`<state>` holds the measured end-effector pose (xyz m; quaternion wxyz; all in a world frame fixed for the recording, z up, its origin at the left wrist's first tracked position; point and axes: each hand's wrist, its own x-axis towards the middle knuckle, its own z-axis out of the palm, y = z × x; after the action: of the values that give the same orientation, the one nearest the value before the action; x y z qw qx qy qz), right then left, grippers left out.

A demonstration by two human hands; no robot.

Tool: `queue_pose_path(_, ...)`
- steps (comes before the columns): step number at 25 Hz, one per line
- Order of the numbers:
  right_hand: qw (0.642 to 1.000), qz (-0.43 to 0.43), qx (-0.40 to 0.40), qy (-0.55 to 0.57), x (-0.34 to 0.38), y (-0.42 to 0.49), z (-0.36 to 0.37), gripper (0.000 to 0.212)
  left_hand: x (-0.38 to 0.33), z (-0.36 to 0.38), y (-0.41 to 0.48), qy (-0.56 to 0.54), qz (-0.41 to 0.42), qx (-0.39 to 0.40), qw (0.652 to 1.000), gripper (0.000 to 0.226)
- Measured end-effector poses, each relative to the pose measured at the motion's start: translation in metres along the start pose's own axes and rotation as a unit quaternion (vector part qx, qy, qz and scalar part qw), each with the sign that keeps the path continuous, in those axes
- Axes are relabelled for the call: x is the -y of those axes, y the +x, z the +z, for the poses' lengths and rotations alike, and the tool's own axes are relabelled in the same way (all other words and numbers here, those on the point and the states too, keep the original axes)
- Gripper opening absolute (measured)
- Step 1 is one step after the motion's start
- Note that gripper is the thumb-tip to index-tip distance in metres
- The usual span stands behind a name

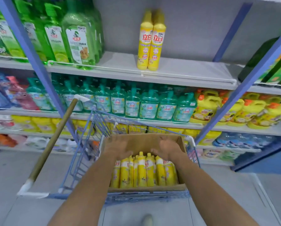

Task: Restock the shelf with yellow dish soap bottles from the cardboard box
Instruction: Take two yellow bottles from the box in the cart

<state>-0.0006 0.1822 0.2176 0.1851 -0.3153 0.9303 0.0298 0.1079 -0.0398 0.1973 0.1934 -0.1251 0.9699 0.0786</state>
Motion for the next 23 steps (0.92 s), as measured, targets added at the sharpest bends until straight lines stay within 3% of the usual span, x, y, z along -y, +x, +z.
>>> queue_pose_path(6,0.996,0.006,0.075,0.051,-0.032,0.047,0.065,0.068,-0.004,0.066,0.044,-0.047,-0.027,0.108,0.993,0.072)
queue_pose_path(13,0.981,0.023,0.167,0.095,-0.055,0.121,0.15,0.069,-0.024,0.131,0.132,-0.081,-0.024,0.162,0.983,0.074)
queue_pose_path(16,0.975,0.044,0.178,0.122,-0.064,0.152,0.195,0.071,-0.031,0.179,0.176,-0.105,-0.018,0.171,0.98,0.078)
queue_pose_path(20,0.968,0.054,0.156,0.187,-0.065,0.181,0.25,0.055,-0.035,0.237,0.221,-0.156,-0.014,0.155,0.975,0.078)
queue_pose_path(23,0.958,0.089,0.139,0.233,-0.061,0.194,0.263,0.046,-0.045,0.262,0.233,-0.22,-0.05,0.137,0.965,0.062)
